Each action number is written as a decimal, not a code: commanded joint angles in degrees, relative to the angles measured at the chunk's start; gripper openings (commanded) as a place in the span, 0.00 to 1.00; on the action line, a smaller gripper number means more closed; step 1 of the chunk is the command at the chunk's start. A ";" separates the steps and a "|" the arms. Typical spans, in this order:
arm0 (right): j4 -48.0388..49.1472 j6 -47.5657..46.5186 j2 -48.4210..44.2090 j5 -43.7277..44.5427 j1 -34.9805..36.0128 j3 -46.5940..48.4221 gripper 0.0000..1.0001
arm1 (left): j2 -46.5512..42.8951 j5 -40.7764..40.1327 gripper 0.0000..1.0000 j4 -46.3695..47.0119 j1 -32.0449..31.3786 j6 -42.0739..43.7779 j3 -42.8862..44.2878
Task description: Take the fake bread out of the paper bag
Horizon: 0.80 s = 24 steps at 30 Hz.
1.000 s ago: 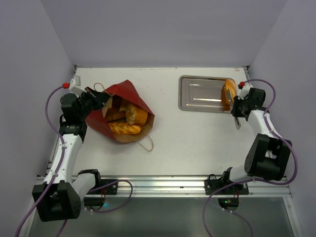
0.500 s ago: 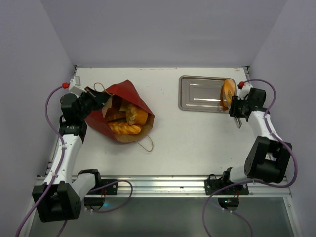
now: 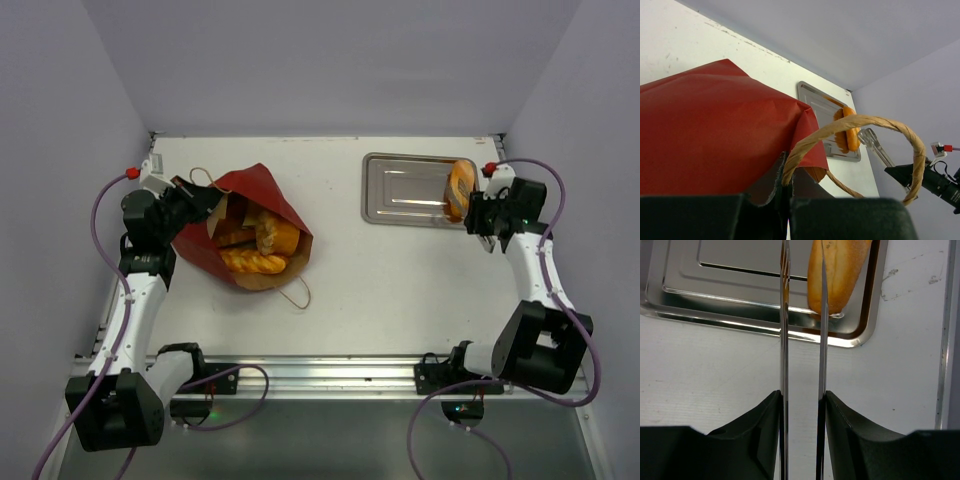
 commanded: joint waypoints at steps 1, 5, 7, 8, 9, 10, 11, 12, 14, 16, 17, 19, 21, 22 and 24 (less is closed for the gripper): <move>-1.41 -3.56 -2.40 -4.66 0.04 1.24 0.42 | -1.45 1.87 0.00 3.60 0.06 -0.28 1.22; -6.85 -11.90 -5.29 -16.49 0.12 2.73 0.40 | -1.62 1.78 0.00 2.90 0.06 0.08 1.75; -12.62 -18.64 -6.36 -22.93 0.12 4.57 0.40 | -1.71 1.78 0.00 2.63 0.06 0.16 1.93; -15.28 -21.30 -6.88 -29.23 0.38 5.45 0.40 | -1.71 1.78 0.00 2.55 0.15 0.08 1.93; -17.56 -22.80 -6.97 -31.20 0.82 6.24 0.39 | -1.80 1.78 0.00 2.54 0.06 0.08 2.01; -22.63 -26.13 -7.06 -33.23 1.44 8.17 0.39 | -1.89 1.69 0.00 2.46 0.06 -0.01 2.19; -25.73 -28.77 -7.15 -36.47 3.10 9.14 0.39 | -1.89 1.78 0.00 2.46 0.06 -0.19 2.19; -29.94 -32.02 -7.41 -37.54 4.16 9.76 0.39 | -1.89 1.61 0.00 2.37 0.06 -0.27 2.10; -34.27 -36.15 -8.38 -39.48 9.05 10.64 0.40 | -1.80 1.52 0.00 2.37 0.06 -0.54 2.37; -36.13 -37.93 -10.75 -39.05 15.64 10.39 0.40 | -1.62 1.34 0.00 2.11 0.15 -0.63 2.80; -36.13 -38.20 -11.62 -38.87 18.90 10.30 0.40 | -1.54 1.26 0.00 1.93 0.06 -0.63 2.89; -34.64 -36.80 -13.56 -37.56 26.00 10.21 0.40 | -1.36 0.99 0.00 1.40 0.06 -0.63 3.24; -33.16 -35.22 -14.09 -36.42 30.34 10.56 0.40 | -1.36 0.73 0.00 0.96 0.06 -0.63 3.68; -32.27 -34.43 -14.09 -35.37 32.62 10.65 0.40 | -1.36 0.47 0.00 0.79 0.06 -0.63 3.77; -29.65 -33.11 -13.83 -31.51 40.09 10.82 0.40 | -1.36 0.38 0.00 0.44 0.06 -0.71 4.12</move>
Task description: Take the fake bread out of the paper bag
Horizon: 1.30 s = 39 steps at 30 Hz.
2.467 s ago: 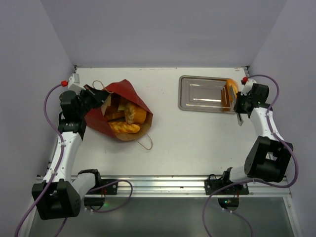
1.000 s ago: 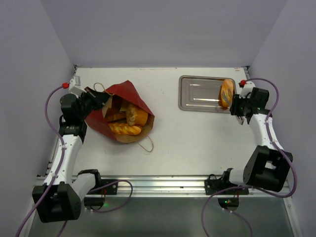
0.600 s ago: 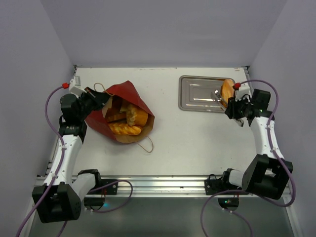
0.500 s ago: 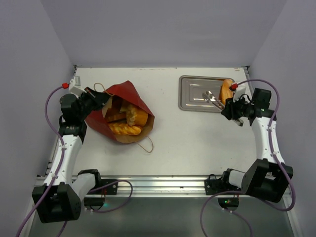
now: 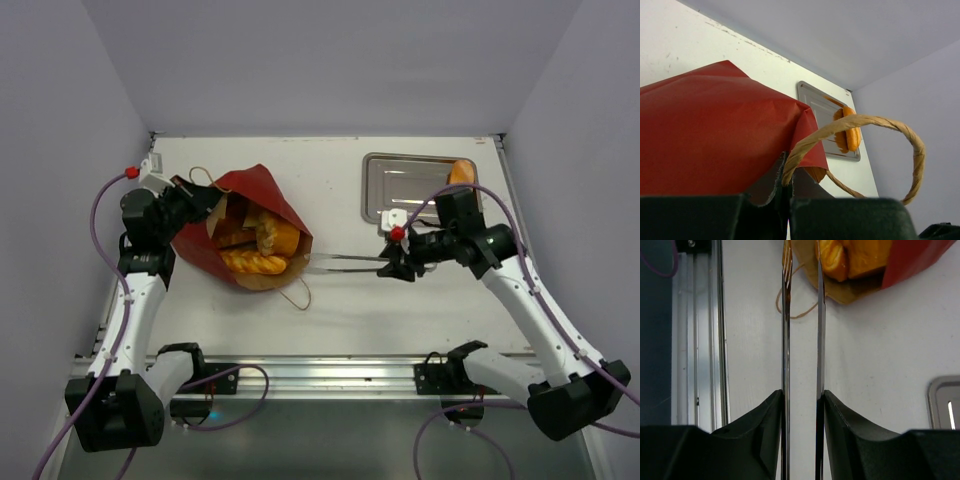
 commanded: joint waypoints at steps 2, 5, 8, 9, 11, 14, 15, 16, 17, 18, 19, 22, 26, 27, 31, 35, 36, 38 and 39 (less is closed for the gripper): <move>5.19 0.99 0.99 10.03 13.55 2.39 0.41 | -1.01 0.29 0.00 1.38 -0.02 -0.89 3.90; 9.40 2.13 3.80 19.79 21.99 3.00 0.40 | -1.01 0.11 0.00 0.67 0.06 -0.80 4.35; 14.05 3.54 6.79 29.46 28.77 4.14 0.40 | -1.27 0.02 0.00 -0.29 0.06 -0.89 4.70; 15.12 3.90 7.49 31.22 29.65 5.01 0.40 | -1.36 -0.06 0.00 -0.38 -0.02 -0.89 4.79; 18.63 5.91 9.16 34.66 31.15 5.90 0.40 | -1.45 -0.06 0.00 -0.65 0.06 -0.89 4.87; 20.84 6.80 10.48 36.51 31.33 8.18 0.40 | -1.45 0.02 0.00 -0.65 0.06 -1.07 4.61; 21.02 6.80 10.83 36.86 31.33 9.58 0.40 | -1.36 -0.06 0.00 -0.65 0.06 -1.07 4.52; 21.20 6.80 11.10 37.30 31.50 10.29 0.40 | -1.36 0.02 0.00 -0.56 0.06 -0.98 4.52; 20.94 5.93 11.71 37.48 31.59 10.91 0.40 | -1.27 0.02 0.00 -0.65 0.06 -1.07 4.52; 20.85 5.31 12.07 37.74 32.12 11.78 0.40 | -1.19 0.11 0.00 -0.56 0.06 -1.07 4.44; 20.76 4.61 12.42 38.18 32.56 12.14 0.40 | -1.18 0.11 0.00 -0.56 -0.02 -1.33 4.35; 18.31 1.09 14.35 37.31 33.88 14.07 0.41 | -1.36 0.29 0.00 -0.30 0.06 -1.51 4.17; 14.70 -1.11 17.16 37.12 36.60 16.01 0.41 | -1.71 0.46 0.00 -0.47 0.06 -1.42 4.00; 14.61 -1.37 17.86 37.57 37.82 15.75 0.41 | -1.80 0.46 0.00 -0.56 0.06 -1.42 4.00; 15.13 -1.11 18.75 41.51 39.41 13.64 0.41 | -2.06 0.64 0.00 -0.91 0.06 -1.24 4.17; 17.33 -0.50 18.40 45.73 39.68 9.96 0.41 | -2.15 0.64 0.00 -1.09 -0.03 -1.07 3.91; 17.77 -0.41 18.22 46.44 39.68 9.34 0.41 | -2.15 0.64 0.00 -1.00 0.06 -1.24 3.73; 19.09 -0.06 18.13 48.20 39.77 7.85 0.41 | -2.24 0.55 0.00 -0.74 0.06 -1.33 3.64; 19.09 0.03 18.22 48.20 39.68 7.49 0.41 | -2.33 0.55 0.00 -0.65 0.06 -1.59 3.56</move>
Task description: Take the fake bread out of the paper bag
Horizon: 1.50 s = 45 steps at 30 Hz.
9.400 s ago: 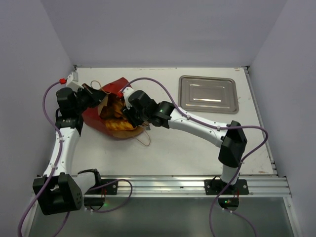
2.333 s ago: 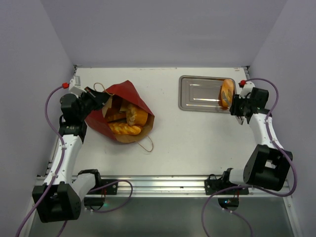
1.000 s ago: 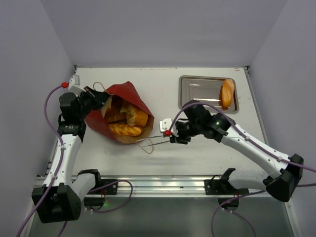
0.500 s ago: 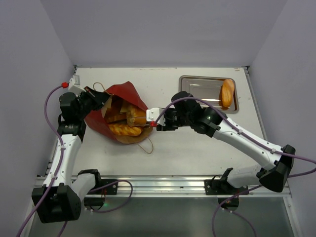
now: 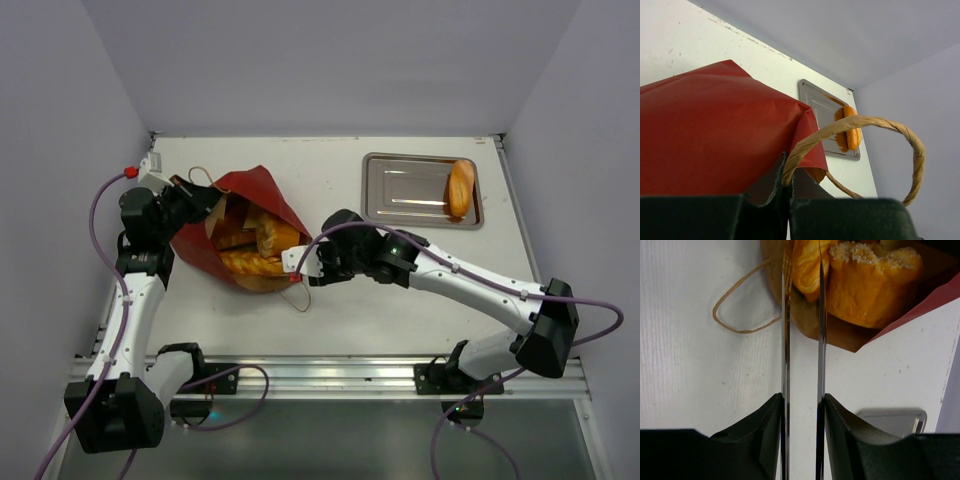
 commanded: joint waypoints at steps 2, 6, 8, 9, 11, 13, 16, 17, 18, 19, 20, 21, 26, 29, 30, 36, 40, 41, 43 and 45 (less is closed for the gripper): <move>2.79 0.32 -0.73 3.75 0.12 -1.91 0.41 | -1.91 0.90 0.00 2.76 0.06 -1.55 1.94; 3.31 1.55 -0.47 3.75 0.12 -2.97 0.41 | -2.09 0.81 0.00 2.94 0.06 -1.99 1.85; 4.01 2.07 -0.38 3.75 0.21 -3.41 0.42 | -2.00 0.81 0.00 3.11 -0.02 -1.99 1.76; 4.19 2.25 -0.29 3.75 0.21 -3.50 0.42 | -2.00 0.81 0.00 3.11 0.06 -2.08 1.76; 4.89 2.78 -0.11 4.80 0.12 -3.59 0.43 | -2.09 0.90 0.00 3.11 -0.02 -2.08 1.67; 5.24 3.56 0.41 4.89 0.21 -3.33 0.44 | -2.18 0.90 0.00 3.11 0.06 -2.08 1.59; 5.86 4.62 1.29 4.89 0.47 -3.06 0.45 | -2.18 0.90 0.00 3.29 -0.02 -2.16 1.59; 6.30 4.88 1.47 5.15 0.56 -3.15 0.45 | -2.18 0.90 0.00 3.46 0.06 -2.25 1.50; 6.56 5.06 1.64 5.24 0.82 -3.15 0.45 | -2.18 0.90 0.00 3.47 0.06 -2.43 1.41; 6.83 5.32 1.99 5.76 0.91 -3.15 0.45 | -2.18 0.90 0.00 3.64 0.06 -2.52 1.41; 6.92 5.59 2.17 5.86 1.17 -3.06 0.45 | -2.18 0.90 0.00 3.64 0.06 -2.60 1.32; 6.83 5.68 2.35 5.60 1.17 -3.06 0.45 | -2.18 1.07 0.00 3.82 0.06 -2.78 1.32; 7.53 6.64 3.40 6.73 1.88 -3.06 0.45 | -2.09 1.25 0.00 4.43 -0.02 -3.31 1.15; 7.53 6.65 2.44 5.86 2.40 -3.50 0.43 | -2.26 1.25 0.00 4.52 0.06 -3.48 1.15; 7.71 6.56 2.00 5.77 2.49 -3.67 0.43 | -2.35 1.16 0.00 4.43 0.06 -3.48 1.06; 7.18 6.56 -0.37 4.28 2.58 -4.38 0.42 | -2.35 1.07 0.00 4.61 0.06 -3.57 0.88; 7.00 6.91 0.15 4.80 2.58 -4.47 0.42 | -2.53 0.90 0.00 4.61 0.06 -3.66 0.53; 6.83 7.00 0.24 4.72 2.58 -4.38 0.42 | -2.53 0.90 0.00 4.61 0.06 -3.49 0.53; 6.65 7.44 -0.02 4.19 2.58 -4.12 0.42 | -2.61 0.90 0.00 4.35 0.06 -3.48 0.62; 6.48 7.79 -0.20 4.36 2.58 -3.85 0.43 | -2.61 0.90 0.00 4.26 -0.02 -3.40 0.62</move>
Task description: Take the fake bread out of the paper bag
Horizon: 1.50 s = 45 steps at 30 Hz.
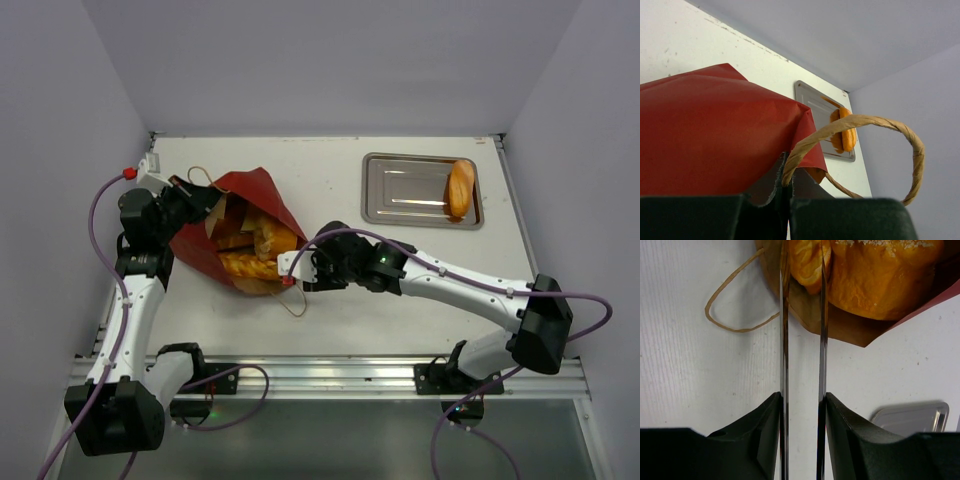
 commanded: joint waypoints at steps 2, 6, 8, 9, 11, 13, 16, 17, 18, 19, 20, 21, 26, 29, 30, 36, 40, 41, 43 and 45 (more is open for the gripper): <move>1.34 1.73 -1.80 0.15 0.33 0.96 0.43 | -1.67 0.90 0.00 4.37 -0.03 -1.95 0.66; 0.29 3.23 -1.62 -0.29 0.42 1.48 0.44 | -1.76 0.81 0.00 4.72 0.06 -2.30 0.49; -0.06 3.67 -1.62 -0.29 0.68 1.57 0.44 | -1.76 0.81 0.00 4.81 0.06 -2.48 0.49; -0.41 3.76 -1.62 -0.29 0.77 1.75 0.44 | -1.76 0.72 0.00 4.81 0.06 -2.39 0.40; -0.94 4.28 -1.79 -0.29 0.94 1.84 0.44 | -1.85 0.72 0.00 4.89 0.06 -2.57 0.40; -1.29 4.64 -2.23 -0.29 0.94 1.84 0.44 | -1.94 0.55 0.00 4.89 0.06 -2.57 0.22; -1.91 4.99 -3.20 -0.29 0.95 2.01 0.44 | -2.03 0.46 0.00 4.98 0.06 -2.66 -0.13; -2.17 5.07 -3.55 -0.29 0.94 2.10 0.44 | -2.03 0.46 0.00 5.07 0.06 -2.66 -0.13; -2.44 5.25 -3.81 -0.29 0.94 2.27 0.45 | -2.03 0.46 0.00 5.24 0.06 -2.74 -0.30; -2.61 5.34 -4.08 -0.29 0.94 2.36 0.45 | -2.03 0.46 0.00 5.25 0.06 -2.83 -0.39; -2.70 5.43 -4.69 -0.29 0.94 2.36 0.45 | -2.03 0.46 0.00 5.25 0.06 -2.83 -0.48; -2.96 5.43 -4.78 -0.29 0.94 2.45 0.45 | -2.03 0.46 0.00 5.33 0.06 -2.92 -0.57; -2.97 5.51 -4.43 0.14 0.94 1.66 0.45 | -2.29 0.46 0.00 5.51 0.06 -3.27 -0.57; -2.27 5.60 -3.73 1.20 0.94 0.87 0.45 | -2.46 0.37 0.00 5.60 0.06 -3.45 -0.65; -2.00 5.69 -3.29 1.37 0.94 0.61 0.45 | -2.55 0.46 0.00 5.60 -0.02 -3.54 -0.74; -0.95 5.96 -2.59 3.22 0.94 -0.27 0.45 | -2.90 0.20 0.00 5.86 0.06 -4.15 -1.01; -0.33 5.60 -1.97 4.80 0.94 -0.62 0.46 | -3.08 0.20 0.00 6.56 -0.02 -4.94 -1.88; -0.24 5.60 -1.88 4.80 1.03 -0.71 0.46 | -3.08 0.28 0.00 6.91 0.06 -5.12 -2.15; -0.24 5.52 -1.53 5.24 1.03 -0.80 0.47 | -3.17 0.37 0.00 7.35 0.06 -5.55 -2.59; -0.50 5.60 -1.18 4.72 1.03 -0.71 0.47 | -3.26 0.37 0.00 7.36 0.06 -5.73 -2.68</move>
